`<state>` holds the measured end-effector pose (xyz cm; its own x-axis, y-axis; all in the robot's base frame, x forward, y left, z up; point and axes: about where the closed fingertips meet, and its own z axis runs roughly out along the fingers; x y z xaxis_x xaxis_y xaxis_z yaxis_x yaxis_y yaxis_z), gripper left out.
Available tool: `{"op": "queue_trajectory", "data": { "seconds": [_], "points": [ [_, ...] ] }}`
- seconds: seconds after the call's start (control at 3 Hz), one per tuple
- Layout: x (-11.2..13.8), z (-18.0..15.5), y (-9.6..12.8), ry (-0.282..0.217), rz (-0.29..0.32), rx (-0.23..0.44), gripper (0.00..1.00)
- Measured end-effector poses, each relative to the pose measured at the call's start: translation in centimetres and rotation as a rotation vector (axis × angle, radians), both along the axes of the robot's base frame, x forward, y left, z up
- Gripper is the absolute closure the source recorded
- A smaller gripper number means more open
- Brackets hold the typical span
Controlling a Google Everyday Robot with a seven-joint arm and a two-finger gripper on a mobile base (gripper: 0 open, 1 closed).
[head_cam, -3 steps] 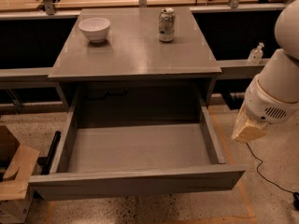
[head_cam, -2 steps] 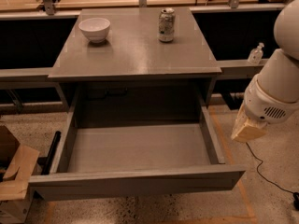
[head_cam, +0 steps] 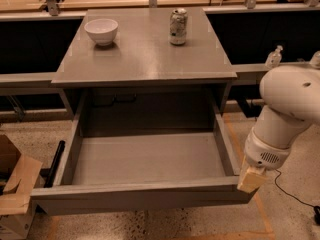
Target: Close top drawer
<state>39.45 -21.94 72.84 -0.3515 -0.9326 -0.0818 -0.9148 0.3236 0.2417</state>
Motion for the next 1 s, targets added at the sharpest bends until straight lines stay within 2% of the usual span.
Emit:
{"op": "queue_trajectory", "data": {
  "seconds": [0.33, 0.67, 1.0],
  "points": [
    [-2.2, -5.6, 0.5, 0.146, -0.017, 0.021, 1.0],
    [-2.5, -6.2, 0.6, 0.168, -0.019, 0.024, 1.0],
    [0.5, -6.7, 0.6, 0.112, -0.008, 0.025, 1.0]
  ]
}}
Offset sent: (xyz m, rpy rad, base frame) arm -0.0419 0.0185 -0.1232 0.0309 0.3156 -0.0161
